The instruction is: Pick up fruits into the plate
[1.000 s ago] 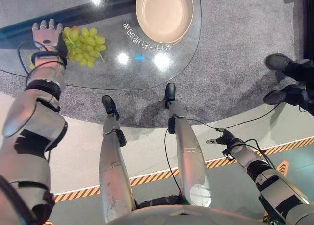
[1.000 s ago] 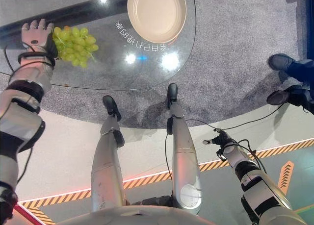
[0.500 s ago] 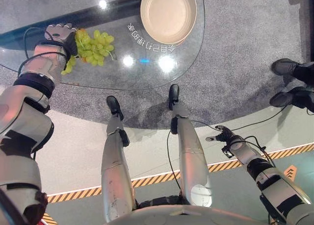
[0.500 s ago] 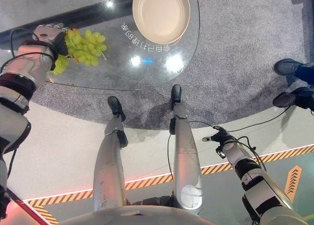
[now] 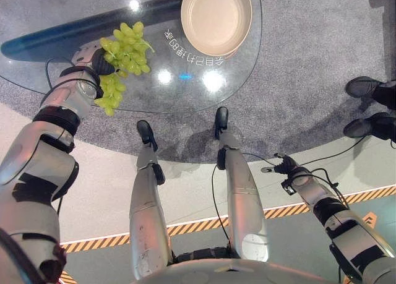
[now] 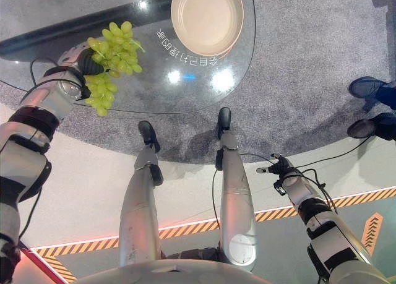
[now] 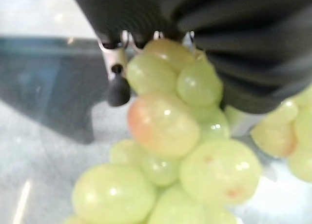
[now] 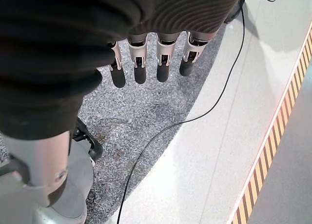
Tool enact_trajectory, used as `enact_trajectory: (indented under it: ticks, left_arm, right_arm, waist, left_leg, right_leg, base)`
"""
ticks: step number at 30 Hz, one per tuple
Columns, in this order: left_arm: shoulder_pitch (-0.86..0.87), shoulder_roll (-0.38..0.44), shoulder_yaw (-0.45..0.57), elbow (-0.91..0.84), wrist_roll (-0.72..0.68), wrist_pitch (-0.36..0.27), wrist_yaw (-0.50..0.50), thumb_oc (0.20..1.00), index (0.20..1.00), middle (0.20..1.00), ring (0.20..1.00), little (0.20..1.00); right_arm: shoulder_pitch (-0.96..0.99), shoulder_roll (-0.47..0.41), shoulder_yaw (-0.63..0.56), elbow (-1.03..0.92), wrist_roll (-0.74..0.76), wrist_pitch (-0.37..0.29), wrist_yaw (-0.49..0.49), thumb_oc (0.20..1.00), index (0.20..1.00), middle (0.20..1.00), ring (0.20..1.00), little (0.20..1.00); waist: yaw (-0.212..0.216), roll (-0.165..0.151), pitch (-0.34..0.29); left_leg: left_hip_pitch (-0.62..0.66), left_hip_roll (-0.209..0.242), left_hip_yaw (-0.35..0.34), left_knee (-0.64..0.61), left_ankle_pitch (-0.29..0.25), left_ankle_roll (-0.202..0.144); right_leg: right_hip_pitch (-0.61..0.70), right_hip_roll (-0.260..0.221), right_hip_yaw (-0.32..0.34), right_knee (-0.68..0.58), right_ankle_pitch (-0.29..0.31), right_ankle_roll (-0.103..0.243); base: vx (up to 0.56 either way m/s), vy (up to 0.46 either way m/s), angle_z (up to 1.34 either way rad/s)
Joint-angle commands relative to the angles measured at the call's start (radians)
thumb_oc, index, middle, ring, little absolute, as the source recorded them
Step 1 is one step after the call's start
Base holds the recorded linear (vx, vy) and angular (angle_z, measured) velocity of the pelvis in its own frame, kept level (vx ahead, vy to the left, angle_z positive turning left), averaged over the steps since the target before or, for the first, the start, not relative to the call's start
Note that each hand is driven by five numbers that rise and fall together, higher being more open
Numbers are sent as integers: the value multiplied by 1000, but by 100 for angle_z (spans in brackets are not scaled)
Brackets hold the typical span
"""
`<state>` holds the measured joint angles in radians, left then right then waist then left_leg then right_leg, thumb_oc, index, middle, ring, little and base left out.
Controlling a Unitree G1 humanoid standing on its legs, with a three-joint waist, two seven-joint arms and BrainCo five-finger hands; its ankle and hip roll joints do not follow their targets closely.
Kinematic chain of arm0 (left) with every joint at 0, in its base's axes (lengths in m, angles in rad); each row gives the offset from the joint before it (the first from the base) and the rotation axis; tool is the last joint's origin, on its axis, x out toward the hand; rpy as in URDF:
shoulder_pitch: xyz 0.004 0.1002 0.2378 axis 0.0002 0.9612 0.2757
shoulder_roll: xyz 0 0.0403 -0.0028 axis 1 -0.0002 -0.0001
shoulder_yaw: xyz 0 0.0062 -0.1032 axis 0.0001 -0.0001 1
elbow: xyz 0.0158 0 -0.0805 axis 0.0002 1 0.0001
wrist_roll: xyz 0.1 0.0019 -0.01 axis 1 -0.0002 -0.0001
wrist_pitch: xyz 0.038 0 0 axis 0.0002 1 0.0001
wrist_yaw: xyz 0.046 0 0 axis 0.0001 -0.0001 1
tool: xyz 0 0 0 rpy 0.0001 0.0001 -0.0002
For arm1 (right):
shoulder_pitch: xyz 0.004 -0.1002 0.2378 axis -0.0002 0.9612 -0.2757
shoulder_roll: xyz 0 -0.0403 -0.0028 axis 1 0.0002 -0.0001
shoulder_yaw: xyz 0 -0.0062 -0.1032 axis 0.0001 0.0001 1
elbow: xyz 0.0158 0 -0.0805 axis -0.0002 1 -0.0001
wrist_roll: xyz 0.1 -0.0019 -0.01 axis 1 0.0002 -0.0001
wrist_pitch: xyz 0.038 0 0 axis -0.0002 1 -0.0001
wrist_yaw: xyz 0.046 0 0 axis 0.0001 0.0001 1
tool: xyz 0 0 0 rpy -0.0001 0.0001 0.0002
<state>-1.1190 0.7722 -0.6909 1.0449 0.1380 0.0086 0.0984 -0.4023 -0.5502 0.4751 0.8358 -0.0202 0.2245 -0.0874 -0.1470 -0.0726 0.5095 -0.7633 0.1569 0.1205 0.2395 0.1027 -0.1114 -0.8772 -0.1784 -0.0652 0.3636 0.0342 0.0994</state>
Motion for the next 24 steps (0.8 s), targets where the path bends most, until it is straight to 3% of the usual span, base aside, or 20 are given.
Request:
enact_trajectory:
  ticks: [1, 7, 15, 20, 24]
  left_arm:
    - [95, -95, 62, 20, -149, -66, 14, 200, 200, 200, 200, 200]
    - [166, -133, 184, -36, -431, -139, 2, 200, 200, 200, 200, 200]
    - [370, -194, 352, -298, -822, -243, -92, 200, 200, 200, 200, 200]
    - [446, -216, 418, -405, -907, -271, -141, 200, 200, 200, 200, 200]
    - [542, -232, 472, -496, -838, -315, -172, 200, 200, 200, 200, 200]
  right_arm:
    - [65, -36, -4, -34, 7, 28, -34, 1000, 1000, 1000, 1000, 1000]
    - [94, -17, -15, -80, 28, -7, -81, 1000, 1000, 1000, 1000, 1000]
    - [192, 19, -88, -255, 25, -103, -169, 1000, 1000, 1000, 1000, 1000]
    - [242, 36, -132, -340, 76, -208, -172, 1000, 1000, 1000, 1000, 1000]
    - [290, 59, -206, -443, 149, -321, -108, 1000, 1000, 1000, 1000, 1000]
  waist:
    - [-36, 1, 11]
    - [-27, -6, 11]
    - [-1, 7, 11]
    - [12, 12, 11]
    - [24, 22, 11]
  left_leg:
    - [-40, -110, 66, 61, -114, 51]
    - [-12, -114, 60, 52, -117, 49]
    - [93, -126, 51, 27, -132, 52]
    - [190, -126, 50, 15, -145, 56]
    - [329, -125, 46, -16, -153, 57]
  right_leg:
    - [37, 128, -11, -65, -9, -19]
    - [67, 128, -17, -70, -14, -17]
    - [171, 113, -34, -79, -34, -14]
    - [264, 98, -50, -81, -51, -10]
    - [398, 80, -58, -100, -67, -2]
  base:
    - [0, 0, 0]
    - [-7, -4, 2]
    - [-14, 18, 5]
    - [0, 0, 0]
    - [32, 35, 1]
